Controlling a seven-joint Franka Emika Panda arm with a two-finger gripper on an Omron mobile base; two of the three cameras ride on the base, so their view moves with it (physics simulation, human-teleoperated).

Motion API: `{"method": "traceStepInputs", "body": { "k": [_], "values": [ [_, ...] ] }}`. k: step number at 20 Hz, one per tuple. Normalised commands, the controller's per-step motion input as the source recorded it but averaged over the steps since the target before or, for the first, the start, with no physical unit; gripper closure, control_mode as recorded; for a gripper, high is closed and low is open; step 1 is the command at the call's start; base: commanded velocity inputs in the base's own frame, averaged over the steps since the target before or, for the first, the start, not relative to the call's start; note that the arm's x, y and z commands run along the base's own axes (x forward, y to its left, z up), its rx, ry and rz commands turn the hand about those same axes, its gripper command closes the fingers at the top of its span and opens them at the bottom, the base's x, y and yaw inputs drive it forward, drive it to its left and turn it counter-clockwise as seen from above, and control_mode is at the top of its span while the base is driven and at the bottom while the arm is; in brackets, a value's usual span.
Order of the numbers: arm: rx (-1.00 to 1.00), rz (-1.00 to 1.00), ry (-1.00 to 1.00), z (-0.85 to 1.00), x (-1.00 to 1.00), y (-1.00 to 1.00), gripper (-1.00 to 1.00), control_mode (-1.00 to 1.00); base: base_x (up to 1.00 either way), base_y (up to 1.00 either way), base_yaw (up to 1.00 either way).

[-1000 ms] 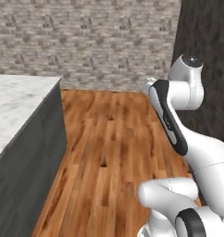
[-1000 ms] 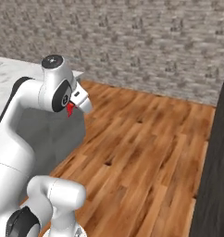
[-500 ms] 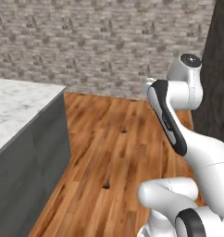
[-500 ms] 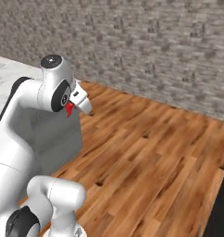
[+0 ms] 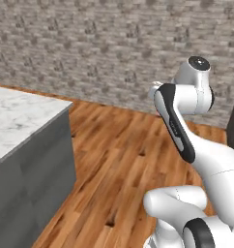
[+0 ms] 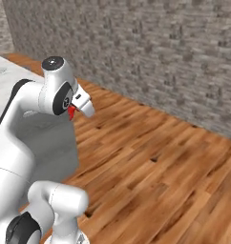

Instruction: Take the fish from the fridge and place it on the digital scale on the counter by the fridge. Wait a few seconds for a reading, then move it to the plate on the dining counter.

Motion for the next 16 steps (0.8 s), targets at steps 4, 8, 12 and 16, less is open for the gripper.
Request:
{"method": "traceStepInputs", "body": {
  "k": [4, 8, 12, 16],
  "values": [
    [0.00, 0.00, 0.00, 0.00, 0.00, 0.00, 1.00, 1.00, 1.00, -0.84, 0.31],
    [0.00, 0.00, 0.00, 0.00, 0.00, 0.00, 1.00, 1.00, 1.00, -0.85, 0.31],
    [0.00, 0.00, 0.00, 0.00, 0.00, 0.00, 1.00, 1.00, 1.00, -0.85, 0.32],
    [0.00, 0.00, 0.00, 0.00, 0.00, 0.00, 1.00, 1.00, 1.00, -0.83, 0.34]
  ]
}}
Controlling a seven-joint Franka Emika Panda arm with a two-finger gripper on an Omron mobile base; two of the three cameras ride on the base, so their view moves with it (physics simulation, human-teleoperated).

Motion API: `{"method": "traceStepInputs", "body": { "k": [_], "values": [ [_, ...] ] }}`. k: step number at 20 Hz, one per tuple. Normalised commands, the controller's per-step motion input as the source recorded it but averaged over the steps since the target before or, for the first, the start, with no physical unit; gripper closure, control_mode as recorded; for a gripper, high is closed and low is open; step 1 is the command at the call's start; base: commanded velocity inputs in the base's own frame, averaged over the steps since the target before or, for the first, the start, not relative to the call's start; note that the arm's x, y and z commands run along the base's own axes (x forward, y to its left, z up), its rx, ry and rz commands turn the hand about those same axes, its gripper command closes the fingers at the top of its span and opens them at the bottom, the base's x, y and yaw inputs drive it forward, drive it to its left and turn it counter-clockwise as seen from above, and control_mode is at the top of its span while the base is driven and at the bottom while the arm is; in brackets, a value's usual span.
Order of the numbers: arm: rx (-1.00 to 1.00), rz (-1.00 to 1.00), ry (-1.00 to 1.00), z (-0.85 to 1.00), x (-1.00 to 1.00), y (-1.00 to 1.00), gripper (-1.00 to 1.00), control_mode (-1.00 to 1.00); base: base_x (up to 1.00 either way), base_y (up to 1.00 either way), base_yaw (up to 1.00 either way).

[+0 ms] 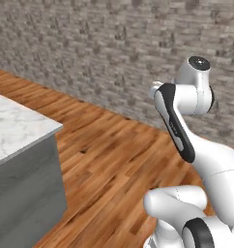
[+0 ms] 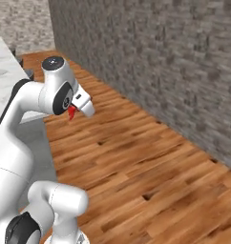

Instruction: Take the fish from the fridge and place it on the digital scale on the counter by the fridge. Wait a few seconds for a reading, then move it to the plate on the dining counter.

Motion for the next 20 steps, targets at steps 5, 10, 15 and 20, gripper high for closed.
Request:
{"method": "traceStepInputs", "body": {
  "k": [5, 10, 15, 20],
  "values": [
    [0.00, 0.00, 0.00, 0.00, 0.00, 0.00, 1.00, 1.00, 1.00, -0.80, 0.36],
    [0.00, 0.00, 0.00, 0.00, 0.00, 0.00, 1.00, 1.00, 1.00, -0.78, 0.40],
    [0.00, 0.00, 0.00, 0.00, 0.00, 0.00, 1.00, 1.00, 1.00, -0.75, 0.44],
    [0.00, 0.00, 0.00, 0.00, 0.00, 0.00, 1.00, 1.00, 1.00, -0.76, 0.44]
  ]
}}
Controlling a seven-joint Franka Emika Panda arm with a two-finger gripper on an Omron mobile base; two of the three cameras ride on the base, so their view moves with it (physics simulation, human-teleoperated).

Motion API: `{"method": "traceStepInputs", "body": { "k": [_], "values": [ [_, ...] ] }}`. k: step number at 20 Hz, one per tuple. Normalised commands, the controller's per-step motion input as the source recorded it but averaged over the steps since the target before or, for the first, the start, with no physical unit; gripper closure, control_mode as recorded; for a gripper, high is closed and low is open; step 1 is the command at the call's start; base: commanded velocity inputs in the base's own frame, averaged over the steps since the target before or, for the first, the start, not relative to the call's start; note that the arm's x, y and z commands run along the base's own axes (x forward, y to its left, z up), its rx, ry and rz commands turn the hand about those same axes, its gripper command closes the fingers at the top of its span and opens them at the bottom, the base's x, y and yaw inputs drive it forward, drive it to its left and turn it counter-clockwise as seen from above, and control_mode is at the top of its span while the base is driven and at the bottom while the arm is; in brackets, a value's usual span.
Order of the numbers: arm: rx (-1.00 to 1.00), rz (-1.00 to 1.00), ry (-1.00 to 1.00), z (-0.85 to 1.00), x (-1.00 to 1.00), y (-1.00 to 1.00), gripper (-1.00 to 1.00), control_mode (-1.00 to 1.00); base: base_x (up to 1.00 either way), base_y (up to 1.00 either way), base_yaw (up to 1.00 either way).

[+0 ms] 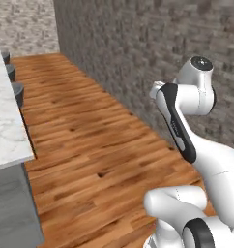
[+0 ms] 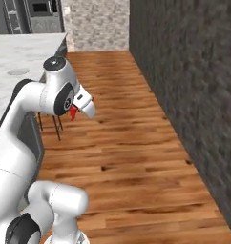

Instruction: Take the fish from the fridge and place it on the digital scale on the counter by the fridge. Wait a few seconds for a reading, then move it to the plate on the dining counter.

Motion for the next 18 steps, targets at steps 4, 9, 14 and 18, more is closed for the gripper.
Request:
{"method": "traceStepInputs", "body": {
  "k": [4, 9, 14, 18],
  "values": [
    [0.00, 0.00, 0.00, 0.00, 0.00, 0.00, 1.00, 1.00, 1.00, -0.72, 0.45],
    [0.00, 0.00, 0.00, 0.00, 0.00, 0.00, 1.00, 1.00, 0.98, -0.69, 0.49],
    [0.00, 0.00, 0.00, 0.00, 0.00, 0.00, 1.00, 1.00, 0.98, -0.65, 0.50],
    [0.00, 0.00, 0.00, 0.00, 0.00, 0.00, 1.00, 1.00, 0.97, -0.62, 0.51]
  ]
}}
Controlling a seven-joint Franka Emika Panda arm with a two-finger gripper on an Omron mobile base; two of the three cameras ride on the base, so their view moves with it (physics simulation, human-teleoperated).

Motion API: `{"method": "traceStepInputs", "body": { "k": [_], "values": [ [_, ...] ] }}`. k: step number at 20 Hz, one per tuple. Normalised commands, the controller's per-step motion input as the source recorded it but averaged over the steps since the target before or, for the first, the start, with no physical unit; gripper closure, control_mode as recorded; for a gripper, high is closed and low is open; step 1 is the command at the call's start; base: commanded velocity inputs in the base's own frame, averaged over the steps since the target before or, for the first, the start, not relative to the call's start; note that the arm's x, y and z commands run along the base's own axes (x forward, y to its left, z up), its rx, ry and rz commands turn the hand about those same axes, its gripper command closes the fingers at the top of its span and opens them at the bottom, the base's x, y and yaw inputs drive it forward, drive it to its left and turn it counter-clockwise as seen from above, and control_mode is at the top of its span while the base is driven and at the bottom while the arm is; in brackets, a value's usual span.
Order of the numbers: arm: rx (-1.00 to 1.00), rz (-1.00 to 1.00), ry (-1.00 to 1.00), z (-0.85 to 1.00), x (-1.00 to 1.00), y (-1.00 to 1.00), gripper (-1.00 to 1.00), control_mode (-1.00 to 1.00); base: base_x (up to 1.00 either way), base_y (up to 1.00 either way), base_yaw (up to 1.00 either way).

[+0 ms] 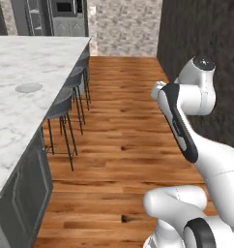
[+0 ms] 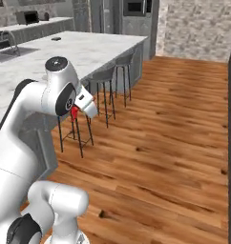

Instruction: Take the fish from the fridge and place it on the digital scale on the counter by the fridge. Wait a few seconds for a reading, then move it to the plate on the dining counter.

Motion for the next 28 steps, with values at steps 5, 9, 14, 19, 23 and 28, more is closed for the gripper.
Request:
{"method": "traceStepInputs", "body": {
  "k": [5, 9, 14, 19, 23, 28],
  "values": [
    [0.00, 0.00, 0.00, 0.00, 0.00, 0.00, 1.00, 1.00, 0.94, -0.63, 0.53],
    [0.00, 0.00, 0.00, 0.00, 0.00, 0.00, 1.00, 1.00, 0.90, -0.66, 0.53],
    [0.00, 0.00, 0.00, 0.00, 0.00, 0.00, 1.00, 1.00, 0.89, -0.67, 0.52],
    [0.00, 0.00, 0.00, 0.00, 0.00, 0.00, 1.00, 1.00, 0.86, -0.70, 0.52],
    [0.00, 0.00, 0.00, 0.00, 0.00, 0.00, 1.00, 1.00, 0.83, -0.69, 0.53],
    [0.00, 0.00, 0.00, 0.00, 0.00, 0.00, 1.00, 1.00, 0.79, -0.65, 0.55]
  ]
}}
